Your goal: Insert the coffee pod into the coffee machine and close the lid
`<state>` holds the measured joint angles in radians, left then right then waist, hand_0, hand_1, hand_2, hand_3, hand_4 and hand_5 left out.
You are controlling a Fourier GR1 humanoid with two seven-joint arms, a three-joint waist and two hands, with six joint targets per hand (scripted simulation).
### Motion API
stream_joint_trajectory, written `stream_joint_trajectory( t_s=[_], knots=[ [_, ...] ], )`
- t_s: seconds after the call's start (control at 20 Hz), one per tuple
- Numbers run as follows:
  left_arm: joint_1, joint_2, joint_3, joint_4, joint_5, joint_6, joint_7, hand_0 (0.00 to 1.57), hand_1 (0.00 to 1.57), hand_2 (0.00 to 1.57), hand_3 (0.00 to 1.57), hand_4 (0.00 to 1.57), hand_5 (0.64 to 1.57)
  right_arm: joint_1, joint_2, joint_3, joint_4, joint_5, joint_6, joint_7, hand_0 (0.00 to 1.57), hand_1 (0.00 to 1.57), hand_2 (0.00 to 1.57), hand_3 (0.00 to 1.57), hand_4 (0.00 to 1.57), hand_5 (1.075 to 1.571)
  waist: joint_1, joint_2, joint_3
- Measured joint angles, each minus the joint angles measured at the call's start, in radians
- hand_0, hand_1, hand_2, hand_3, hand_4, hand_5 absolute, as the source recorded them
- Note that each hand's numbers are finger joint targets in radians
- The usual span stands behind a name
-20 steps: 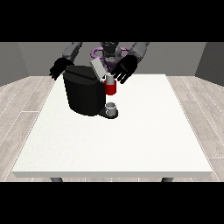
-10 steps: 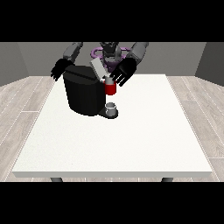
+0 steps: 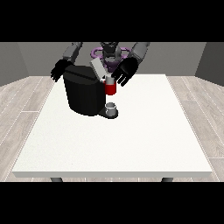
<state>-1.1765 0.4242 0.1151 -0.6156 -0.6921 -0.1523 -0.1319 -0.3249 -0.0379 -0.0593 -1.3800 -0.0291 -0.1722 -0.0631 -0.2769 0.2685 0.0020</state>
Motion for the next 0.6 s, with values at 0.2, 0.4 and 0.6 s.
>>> stream_joint_trajectory(
  t_s=[0.2,0.4,0.6],
  knots=[
    [-0.003,0.013,0.004,0.005,-0.009,0.005,0.002,1.06,1.06,1.12,0.95,0.36,1.571,0.005,-0.008,0.001,-0.005,-0.006,0.015,0.001,0.0,0.0,0.0,0.0,0.47,1.571,-0.011,0.001,-0.0011],
    [0.006,0.015,-0.003,0.0,-0.015,0.001,-0.026,0.57,0.57,0.81,0.64,0.24,1.571,0.01,-0.001,0.002,-0.008,-0.004,0.006,-0.003,0.0,0.0,0.0,0.0,0.41,1.571,-0.004,-0.001,0.0005],
    [0.009,0.031,-0.027,-0.003,-0.04,-0.021,-0.046,0.0,0.0,0.0,0.0,0.0,1.571,0.02,0.007,0.007,-0.004,0.0,0.0,-0.013,0.0,0.0,0.0,0.0,0.35,1.571,-0.004,0.0,0.001]
  ],
)
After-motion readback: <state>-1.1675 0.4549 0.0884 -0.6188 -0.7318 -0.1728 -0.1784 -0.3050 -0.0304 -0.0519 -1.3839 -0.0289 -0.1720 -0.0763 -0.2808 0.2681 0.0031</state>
